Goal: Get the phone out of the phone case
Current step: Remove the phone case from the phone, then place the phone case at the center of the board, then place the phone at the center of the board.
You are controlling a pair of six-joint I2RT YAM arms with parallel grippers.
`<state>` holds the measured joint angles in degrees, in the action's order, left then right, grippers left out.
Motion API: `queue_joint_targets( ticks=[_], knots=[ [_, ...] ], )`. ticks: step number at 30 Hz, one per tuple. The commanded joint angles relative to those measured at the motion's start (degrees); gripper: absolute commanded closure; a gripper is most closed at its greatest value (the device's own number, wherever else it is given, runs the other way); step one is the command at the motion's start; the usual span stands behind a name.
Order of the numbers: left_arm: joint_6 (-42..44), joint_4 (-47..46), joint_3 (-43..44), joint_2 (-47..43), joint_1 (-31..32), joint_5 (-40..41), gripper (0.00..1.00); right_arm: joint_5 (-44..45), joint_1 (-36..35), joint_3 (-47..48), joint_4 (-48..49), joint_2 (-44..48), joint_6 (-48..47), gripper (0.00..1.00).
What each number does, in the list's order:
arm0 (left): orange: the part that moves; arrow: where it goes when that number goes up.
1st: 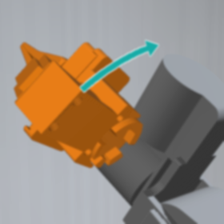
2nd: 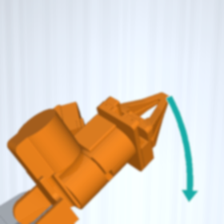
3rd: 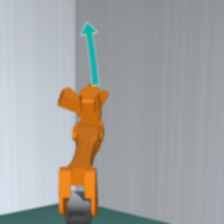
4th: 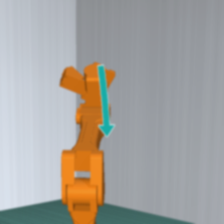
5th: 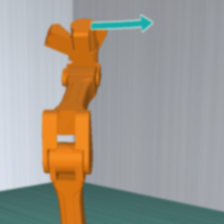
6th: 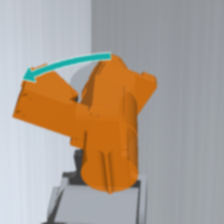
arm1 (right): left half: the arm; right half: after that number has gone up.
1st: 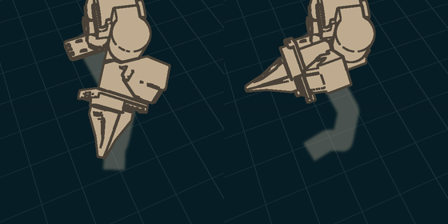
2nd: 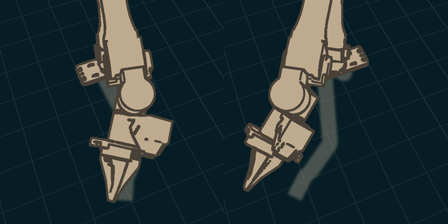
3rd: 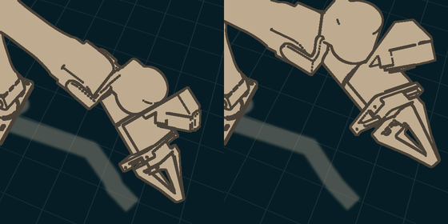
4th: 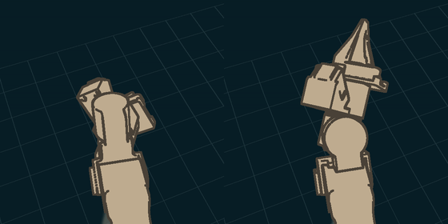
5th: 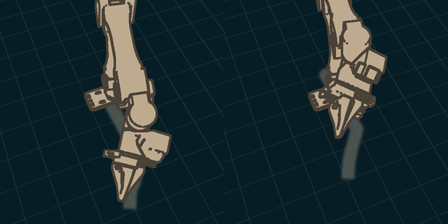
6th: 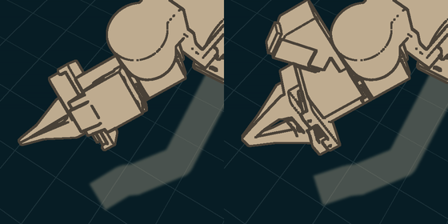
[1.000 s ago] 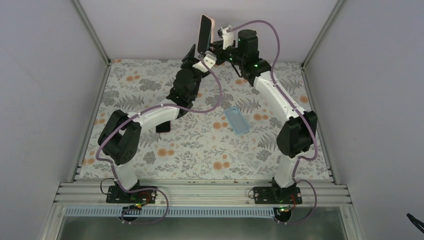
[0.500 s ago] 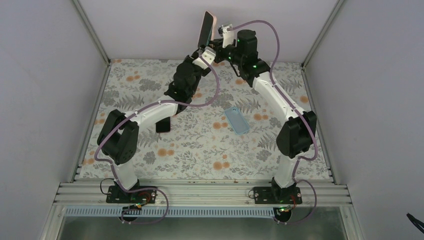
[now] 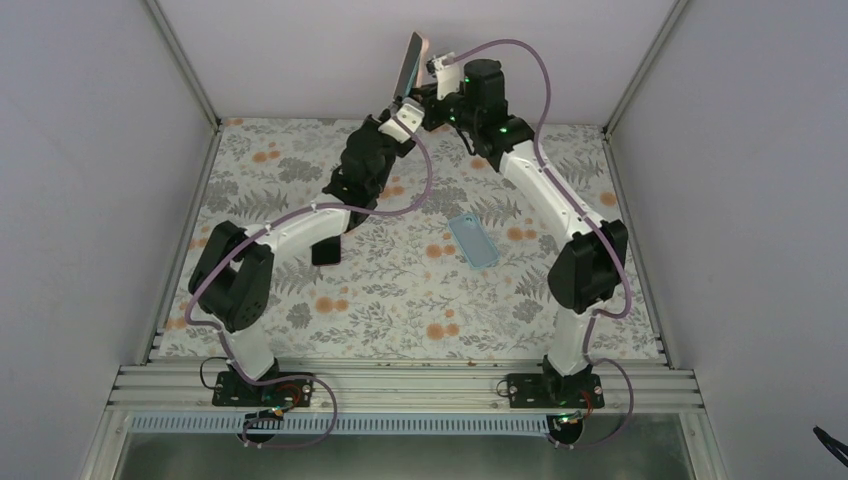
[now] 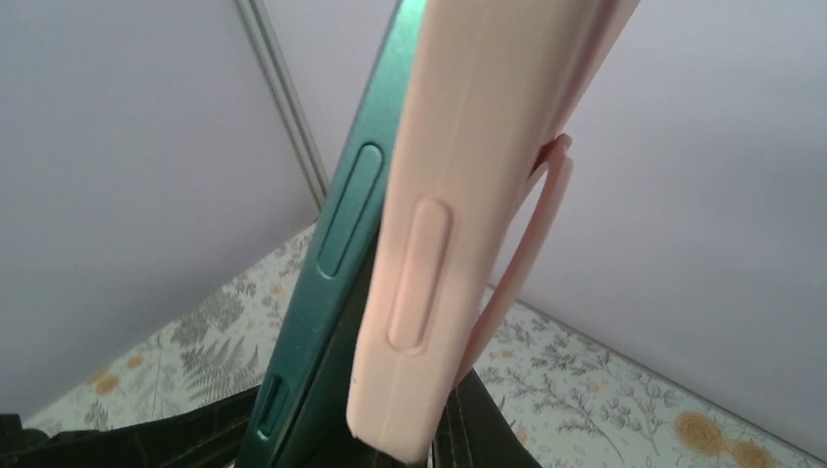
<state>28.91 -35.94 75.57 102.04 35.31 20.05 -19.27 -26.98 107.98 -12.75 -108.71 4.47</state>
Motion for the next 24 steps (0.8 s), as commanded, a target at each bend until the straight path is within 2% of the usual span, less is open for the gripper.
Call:
queue_joint_targets(
  ticks=[1,5,14,18,24],
  knots=[
    [4.6,-6.1,-3.7,-6.0,-4.1,2.9,0.98,-1.9,0.3,2.4,-14.3,-1.9,-10.6,0.97],
    [4.6,-2.9,-7.6,-10.5,-4.6,-0.1,0.98,1.2,5.1,3.0,-16.4,-2.3,-13.3,0.97],
    [3.3,17.0,-10.5,-20.7,-5.5,-6.1,0.98,7.0,13.6,2.4,-19.4,-1.5,-19.7,0.97],
    [5.3,22.8,-14.5,-24.9,-5.3,-5.4,0.98,3.9,15.8,1.0,-22.6,0.5,-21.3,0.97],
    [12.9,24.7,-25.0,-29.2,-2.9,2.2,0.98,-6.5,20.1,-4.4,-31.4,4.9,-23.9,0.97]
  ],
)
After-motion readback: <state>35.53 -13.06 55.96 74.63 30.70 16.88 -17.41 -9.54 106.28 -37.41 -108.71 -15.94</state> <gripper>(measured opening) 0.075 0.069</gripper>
